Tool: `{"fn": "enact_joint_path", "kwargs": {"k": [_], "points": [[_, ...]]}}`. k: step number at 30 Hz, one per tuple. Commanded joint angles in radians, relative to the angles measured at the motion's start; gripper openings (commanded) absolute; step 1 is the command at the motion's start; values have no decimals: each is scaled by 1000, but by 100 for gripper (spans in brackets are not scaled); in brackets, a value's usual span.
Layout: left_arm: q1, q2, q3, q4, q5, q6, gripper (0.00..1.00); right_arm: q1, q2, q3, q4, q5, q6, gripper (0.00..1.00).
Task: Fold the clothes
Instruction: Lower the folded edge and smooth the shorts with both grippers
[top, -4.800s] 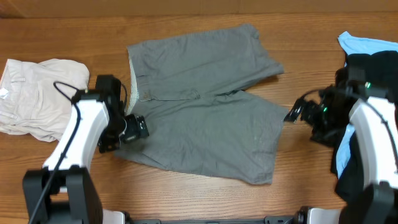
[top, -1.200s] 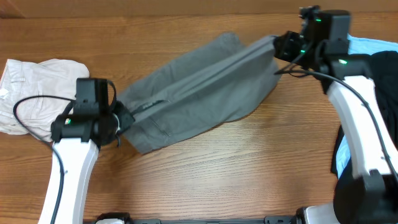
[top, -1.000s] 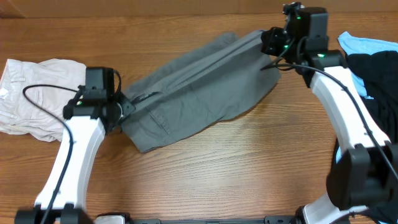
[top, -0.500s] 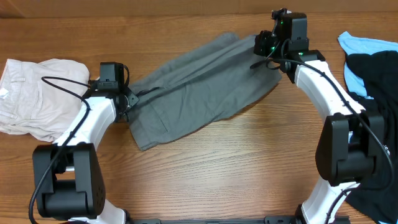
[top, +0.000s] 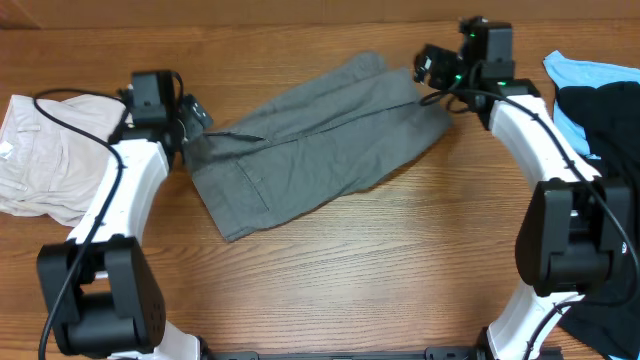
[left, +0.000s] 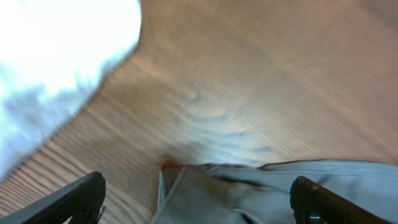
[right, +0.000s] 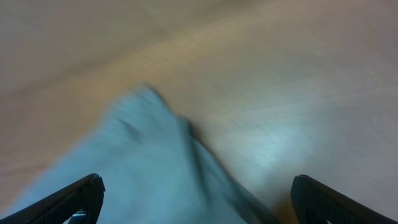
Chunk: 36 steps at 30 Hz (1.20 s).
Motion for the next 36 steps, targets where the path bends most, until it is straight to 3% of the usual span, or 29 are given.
{"fn": "enact_joint_path", "kwargs": {"k": [1, 6, 8, 13, 21, 29, 32, 34, 36], "points": [[3, -66, 89, -72, 72, 69, 97, -62, -37, 26, -113, 5, 3, 100], [-11, -90, 121, -304, 343, 72, 88, -86, -37, -7, -235, -45, -31, 100], [-28, -82, 111, -373, 372, 72, 84, -82, -37, -39, -236, -123, -86, 100], [-103, -53, 42, -422, 350, 98, 77, -58, -32, -148, -178, -144, -72, 99], [-187, -32, -81, -388, 285, 97, 78, -30, 19, -250, 15, -153, -72, 95], [-191, -29, -160, -388, 275, 89, 80, 2, 123, -250, 179, -151, -72, 84], [-191, -29, -170, -388, 275, 90, 82, 2, 126, -250, 194, -150, -72, 61], [-191, -28, -171, -387, 265, 90, 84, 0, 124, -247, 185, -146, -72, 35], [-191, -28, -171, -373, 220, 90, 85, -13, 117, -247, 154, -142, -71, 15]]}}
